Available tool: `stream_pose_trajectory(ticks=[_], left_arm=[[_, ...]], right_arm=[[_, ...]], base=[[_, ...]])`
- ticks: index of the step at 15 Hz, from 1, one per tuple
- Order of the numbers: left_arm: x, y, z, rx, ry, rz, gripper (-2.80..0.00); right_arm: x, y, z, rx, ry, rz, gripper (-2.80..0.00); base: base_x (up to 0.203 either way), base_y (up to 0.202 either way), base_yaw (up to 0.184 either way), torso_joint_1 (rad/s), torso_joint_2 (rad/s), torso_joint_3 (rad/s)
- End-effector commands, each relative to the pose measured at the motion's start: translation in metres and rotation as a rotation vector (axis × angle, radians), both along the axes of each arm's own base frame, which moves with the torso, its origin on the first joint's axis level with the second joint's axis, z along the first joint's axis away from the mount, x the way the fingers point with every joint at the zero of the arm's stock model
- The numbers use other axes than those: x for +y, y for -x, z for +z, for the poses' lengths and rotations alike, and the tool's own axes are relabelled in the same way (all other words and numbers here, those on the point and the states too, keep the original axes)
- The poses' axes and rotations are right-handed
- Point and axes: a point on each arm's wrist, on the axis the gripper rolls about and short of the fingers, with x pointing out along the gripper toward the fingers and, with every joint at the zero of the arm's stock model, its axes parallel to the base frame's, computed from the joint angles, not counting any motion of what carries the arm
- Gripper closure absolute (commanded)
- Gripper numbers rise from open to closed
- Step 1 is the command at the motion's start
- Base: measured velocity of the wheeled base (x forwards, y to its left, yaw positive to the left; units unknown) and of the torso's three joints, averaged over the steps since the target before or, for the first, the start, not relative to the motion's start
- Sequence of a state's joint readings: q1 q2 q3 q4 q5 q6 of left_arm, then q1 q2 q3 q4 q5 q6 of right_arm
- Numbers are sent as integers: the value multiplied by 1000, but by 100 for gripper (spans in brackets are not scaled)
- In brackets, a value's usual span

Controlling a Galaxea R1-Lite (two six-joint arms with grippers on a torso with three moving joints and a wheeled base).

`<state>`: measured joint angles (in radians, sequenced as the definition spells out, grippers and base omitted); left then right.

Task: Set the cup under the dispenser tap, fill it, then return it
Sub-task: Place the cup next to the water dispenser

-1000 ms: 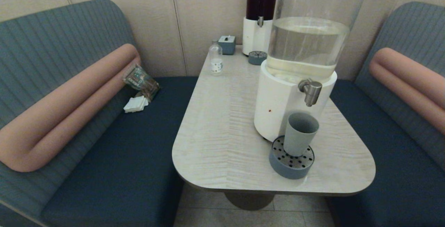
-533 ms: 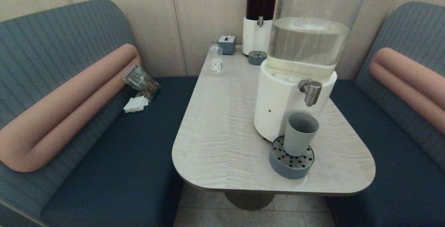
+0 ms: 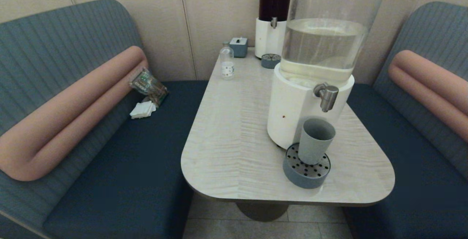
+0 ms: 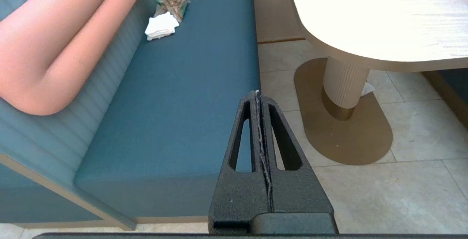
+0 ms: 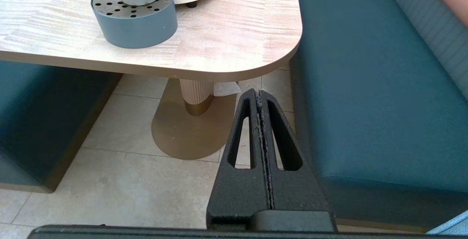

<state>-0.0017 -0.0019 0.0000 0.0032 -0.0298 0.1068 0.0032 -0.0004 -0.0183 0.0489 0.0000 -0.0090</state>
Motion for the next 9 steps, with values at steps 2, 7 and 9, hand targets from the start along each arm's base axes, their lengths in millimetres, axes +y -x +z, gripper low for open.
stream_pose_trajectory(ticks=[2, 7, 9], left_arm=[[0, 0, 0, 2, -1, 1, 0], [0, 0, 0, 2, -1, 1, 0], [0, 0, 0, 3, -3, 1, 0]], right_arm=[[0, 0, 0, 0, 0, 0, 0], [0, 0, 0, 0, 0, 1, 0], [0, 0, 0, 0, 0, 0, 0]], base=[[0, 0, 0, 0, 0, 0], [0, 0, 0, 0, 0, 0], [0, 0, 0, 0, 0, 0]])
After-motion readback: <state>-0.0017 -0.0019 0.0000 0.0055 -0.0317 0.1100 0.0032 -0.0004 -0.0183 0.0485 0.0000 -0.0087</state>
